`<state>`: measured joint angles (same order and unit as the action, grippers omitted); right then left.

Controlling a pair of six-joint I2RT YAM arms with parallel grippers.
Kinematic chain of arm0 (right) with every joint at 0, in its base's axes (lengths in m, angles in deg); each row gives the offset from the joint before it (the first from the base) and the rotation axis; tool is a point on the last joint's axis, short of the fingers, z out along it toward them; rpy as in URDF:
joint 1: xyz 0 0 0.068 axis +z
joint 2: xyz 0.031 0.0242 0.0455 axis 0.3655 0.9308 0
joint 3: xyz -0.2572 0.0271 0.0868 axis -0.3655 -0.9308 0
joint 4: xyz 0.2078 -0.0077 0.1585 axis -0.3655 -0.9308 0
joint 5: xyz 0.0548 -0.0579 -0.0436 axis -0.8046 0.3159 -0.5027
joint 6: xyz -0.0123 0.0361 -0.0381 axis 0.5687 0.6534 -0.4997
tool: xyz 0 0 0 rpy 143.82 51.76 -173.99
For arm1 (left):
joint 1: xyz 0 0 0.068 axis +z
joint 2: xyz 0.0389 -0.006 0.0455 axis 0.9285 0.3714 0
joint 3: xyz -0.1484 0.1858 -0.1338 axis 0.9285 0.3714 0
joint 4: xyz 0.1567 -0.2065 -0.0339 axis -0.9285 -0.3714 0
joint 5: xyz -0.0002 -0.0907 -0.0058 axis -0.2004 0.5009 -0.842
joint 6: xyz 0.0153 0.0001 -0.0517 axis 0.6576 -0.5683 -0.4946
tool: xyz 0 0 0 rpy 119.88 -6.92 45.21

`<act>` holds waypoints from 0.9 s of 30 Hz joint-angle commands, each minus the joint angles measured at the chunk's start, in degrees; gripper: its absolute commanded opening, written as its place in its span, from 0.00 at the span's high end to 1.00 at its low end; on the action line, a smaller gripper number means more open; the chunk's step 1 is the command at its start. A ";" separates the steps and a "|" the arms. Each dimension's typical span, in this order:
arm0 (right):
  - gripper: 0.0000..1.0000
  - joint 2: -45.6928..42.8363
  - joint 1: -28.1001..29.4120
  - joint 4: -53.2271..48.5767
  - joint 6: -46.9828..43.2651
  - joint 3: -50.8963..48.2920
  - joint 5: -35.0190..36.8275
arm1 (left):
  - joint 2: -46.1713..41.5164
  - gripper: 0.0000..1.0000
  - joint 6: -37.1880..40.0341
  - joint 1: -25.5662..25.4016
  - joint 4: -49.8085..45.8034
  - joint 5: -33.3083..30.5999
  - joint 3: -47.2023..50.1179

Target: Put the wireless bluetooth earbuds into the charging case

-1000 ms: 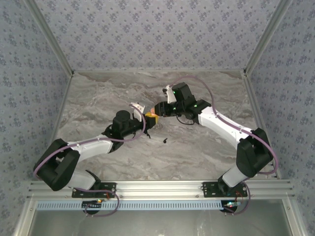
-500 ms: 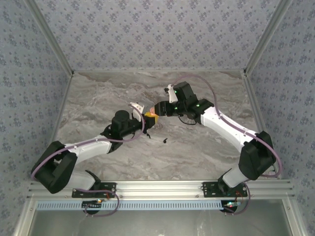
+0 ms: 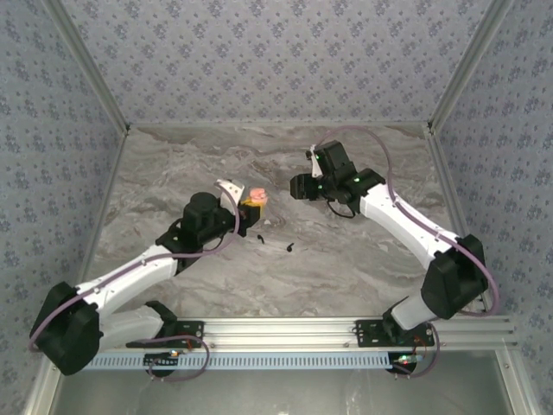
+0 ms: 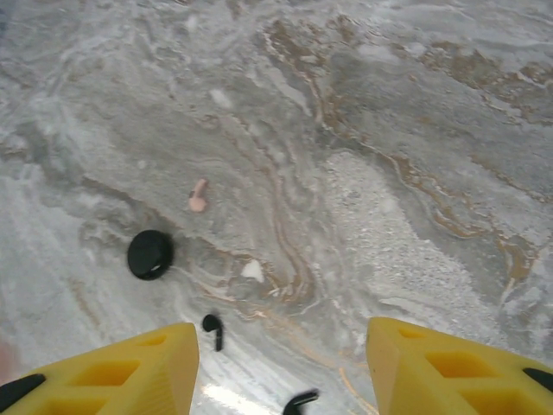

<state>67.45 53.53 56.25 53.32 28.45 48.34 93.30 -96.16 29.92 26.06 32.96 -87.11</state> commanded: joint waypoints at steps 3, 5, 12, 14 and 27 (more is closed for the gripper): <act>0.48 8.62 -0.77 -1.75 -2.13 3.40 -6.15 | -6.39 0.81 0.86 -0.29 -8.95 -3.95 -2.42; 0.49 11.99 -0.58 -1.59 -2.04 5.45 -8.20 | -8.37 0.81 0.86 -0.26 -11.40 -5.19 -2.78; 0.52 22.85 1.31 -1.01 -0.69 14.00 -12.08 | -14.55 0.80 0.67 -0.21 -16.48 -7.38 -3.05; 0.53 26.15 1.79 -1.52 -0.30 16.85 -12.83 | -15.69 0.81 0.44 -0.21 -17.55 -7.90 -3.12; 0.58 45.67 5.66 -11.72 2.06 40.01 -13.71 | -19.99 0.81 -0.74 -0.10 -21.22 -8.76 -3.45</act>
<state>110.28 57.99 50.24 54.22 63.90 35.14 74.52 -96.27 29.92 5.45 24.72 -88.07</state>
